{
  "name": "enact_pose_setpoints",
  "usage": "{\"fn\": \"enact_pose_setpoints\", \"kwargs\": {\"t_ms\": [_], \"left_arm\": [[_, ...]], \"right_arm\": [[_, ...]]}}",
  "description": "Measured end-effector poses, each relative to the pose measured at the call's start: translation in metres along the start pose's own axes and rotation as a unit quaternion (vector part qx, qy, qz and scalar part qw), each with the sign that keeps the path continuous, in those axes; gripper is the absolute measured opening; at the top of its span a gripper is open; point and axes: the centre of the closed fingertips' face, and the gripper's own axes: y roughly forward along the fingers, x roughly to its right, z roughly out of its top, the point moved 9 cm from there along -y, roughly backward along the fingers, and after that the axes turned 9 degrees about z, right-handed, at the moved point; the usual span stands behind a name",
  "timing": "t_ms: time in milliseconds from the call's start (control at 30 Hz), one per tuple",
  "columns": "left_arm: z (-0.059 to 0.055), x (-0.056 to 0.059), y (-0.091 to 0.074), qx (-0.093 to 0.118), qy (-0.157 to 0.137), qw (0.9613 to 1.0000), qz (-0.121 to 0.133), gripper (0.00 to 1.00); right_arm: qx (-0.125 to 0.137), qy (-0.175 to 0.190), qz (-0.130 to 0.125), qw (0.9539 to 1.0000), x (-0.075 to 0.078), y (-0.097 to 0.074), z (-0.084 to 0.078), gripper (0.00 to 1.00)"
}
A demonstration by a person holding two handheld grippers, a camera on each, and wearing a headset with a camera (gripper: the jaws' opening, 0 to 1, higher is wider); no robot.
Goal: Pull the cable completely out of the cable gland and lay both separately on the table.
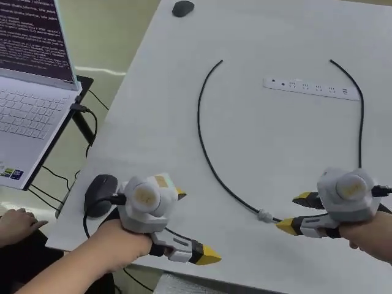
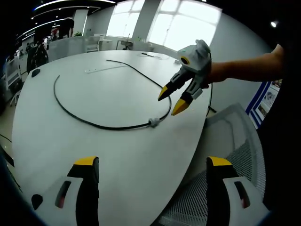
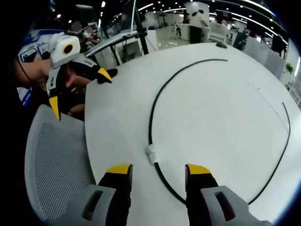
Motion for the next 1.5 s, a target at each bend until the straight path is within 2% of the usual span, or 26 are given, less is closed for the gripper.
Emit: {"fn": "enact_pose_setpoints", "kwargs": {"t_ms": [100, 267, 333, 467, 633, 700, 767, 900, 1067, 1500], "left_arm": [[0.001, 0.002, 0.0, 0.001, -0.003, 1.0, -0.005, 0.94], [0.0, 0.0, 0.0, -0.003, -0.003, 0.9999, -0.01, 0.94], [0.0, 0.0, 0.0, -0.004, -0.003, 0.9999, -0.011, 0.94], [0.0, 0.001, 0.001, -0.003, -0.009, 0.9998, -0.016, 0.92], [-0.001, 0.003, 0.003, -0.009, -0.01, 0.9997, -0.019, 0.91], [-0.001, 0.003, 0.003, -0.009, -0.011, 0.9997, -0.019, 0.91], [0.001, 0.001, 0.003, -0.008, -0.012, 0.9997, -0.018, 0.91], [0.001, 0.001, 0.003, -0.009, -0.014, 0.9997, -0.016, 0.9], [0.001, 0.005, 0.003, -0.006, -0.022, 0.9996, -0.017, 0.9], [-0.002, 0.012, 0.002, -0.017, -0.022, 0.9996, -0.011, 0.89]], "right_arm": [[-0.001, -0.007, 0.006, 1.0, 0.003, 0.007, 0.002, 0.38], [-0.033, -0.024, 0.014, 0.9991, 0.006, 0.018, -0.001, 0.31], [-0.038, -0.028, 0.017, 0.9988, 0.007, 0.02, -0.001, 0.31], [-0.039, -0.034, 0.024, 0.9984, 0.006, 0.025, 0.0, 0.28], [-0.04, -0.042, 0.03, 0.9979, 0.007, 0.029, 0.002, 0.19], [-0.041, -0.031, 0.041, 0.9978, 0.006, 0.032, 0.0, 0.19], [-0.046, -0.045, 0.039, 0.9972, 0.004, 0.033, 0.0, 0.19], [-0.048, -0.049, 0.044, 0.9967, 0.006, 0.035, 0.0, 0.18], [-0.054, -0.058, 0.047, 0.9958, 0.007, 0.037, 0.0, 0.15], [-0.061, -0.072, 0.054, 0.994, 0.005, 0.043, 0.001, 0.09]]}}
